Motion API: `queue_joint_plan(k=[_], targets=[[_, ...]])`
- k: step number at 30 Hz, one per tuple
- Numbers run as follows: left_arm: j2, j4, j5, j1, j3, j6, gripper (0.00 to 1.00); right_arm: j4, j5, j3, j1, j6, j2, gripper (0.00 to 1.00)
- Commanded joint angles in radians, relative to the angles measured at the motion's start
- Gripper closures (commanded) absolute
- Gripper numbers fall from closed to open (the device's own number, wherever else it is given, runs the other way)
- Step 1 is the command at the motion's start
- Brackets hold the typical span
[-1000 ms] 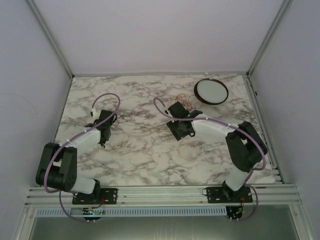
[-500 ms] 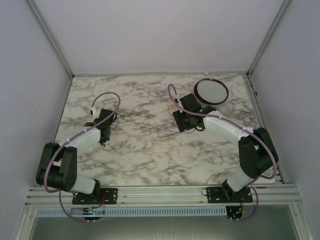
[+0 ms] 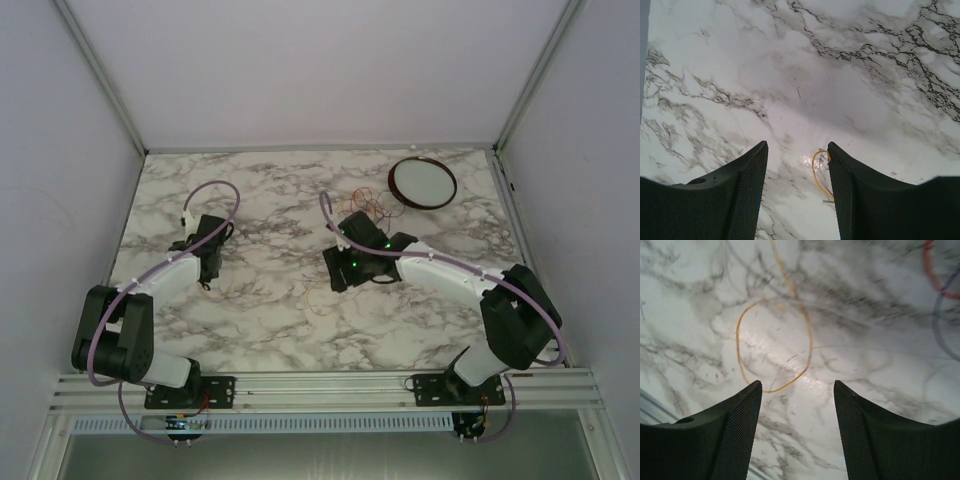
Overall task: Zip-tie the wires
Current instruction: Adjust the cable at the center of the board.
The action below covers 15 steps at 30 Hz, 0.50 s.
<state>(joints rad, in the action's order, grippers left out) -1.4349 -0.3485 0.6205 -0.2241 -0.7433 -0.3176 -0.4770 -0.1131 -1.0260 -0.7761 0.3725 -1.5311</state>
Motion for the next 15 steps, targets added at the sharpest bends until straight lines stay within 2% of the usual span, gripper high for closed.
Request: queue_joint_plan(k=[1,9,15], targets=[[-0.014,0.005,-0.006,0.007,0.0,0.005,0.49,0.013,-0.008,0.043,-0.068,0.125,-0.005,0.41],[-0.02,0.021,-0.015,0.007,0.015,0.005,0.58,0.002,0.035,0.046,-0.11,0.218,-0.084,0.42],[-0.038,0.017,-0.007,0.008,0.015,0.006,0.71,0.0,0.084,0.046,-0.111,0.237,-0.123,0.55]])
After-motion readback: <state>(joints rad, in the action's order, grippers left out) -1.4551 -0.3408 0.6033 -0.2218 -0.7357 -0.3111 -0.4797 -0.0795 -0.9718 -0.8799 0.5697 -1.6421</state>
